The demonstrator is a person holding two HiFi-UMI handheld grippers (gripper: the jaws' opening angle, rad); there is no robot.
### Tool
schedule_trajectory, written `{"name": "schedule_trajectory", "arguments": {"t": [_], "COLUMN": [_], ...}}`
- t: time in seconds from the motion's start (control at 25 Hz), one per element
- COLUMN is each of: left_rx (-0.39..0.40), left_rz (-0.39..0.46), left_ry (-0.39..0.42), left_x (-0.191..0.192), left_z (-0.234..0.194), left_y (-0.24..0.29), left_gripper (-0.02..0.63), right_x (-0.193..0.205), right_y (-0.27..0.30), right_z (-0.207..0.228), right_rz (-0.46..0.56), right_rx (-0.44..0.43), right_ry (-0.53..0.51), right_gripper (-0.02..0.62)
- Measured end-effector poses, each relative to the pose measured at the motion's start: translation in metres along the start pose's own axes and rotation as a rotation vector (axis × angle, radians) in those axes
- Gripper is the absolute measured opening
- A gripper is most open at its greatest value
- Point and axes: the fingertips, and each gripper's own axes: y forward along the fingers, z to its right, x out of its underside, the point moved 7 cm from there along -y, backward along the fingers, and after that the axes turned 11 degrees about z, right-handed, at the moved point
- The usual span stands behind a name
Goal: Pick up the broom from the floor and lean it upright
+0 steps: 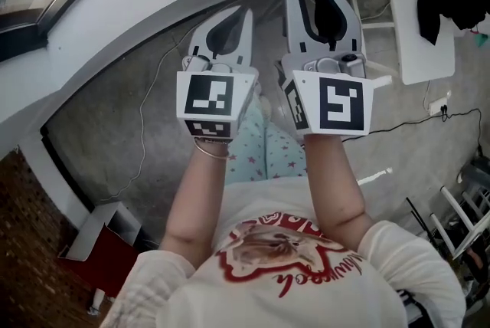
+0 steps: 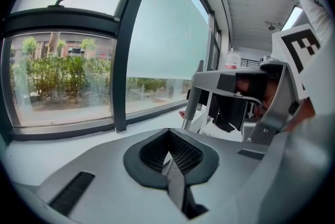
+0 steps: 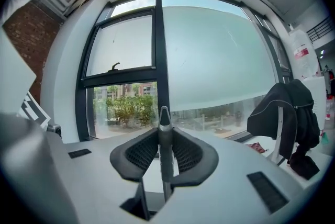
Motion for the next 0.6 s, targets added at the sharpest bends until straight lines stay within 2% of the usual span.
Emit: {"name": "schedule_trajectory", "arguments": {"t": [0.36,0.6], "left_rx": [0.113,0.132], "left_rz": [0.002,0.001], "left_ry": [-0.007,-0.009], "left_x": [-0.014,-0.036], "left_z": [-0.022,-0.046], "left_y": [0.066,0.106], "left_gripper": [0.017,0.017], "right_x": [0.007,0.008], "right_y": [0.052,0.087], "right_z": [0.031,0.053], "right_rz": [-0.138,-0.233], "right_rx": [0.081,0.103], "right_ry": [-0.010,-0.001], "right_gripper": [0.098,0.098]}}
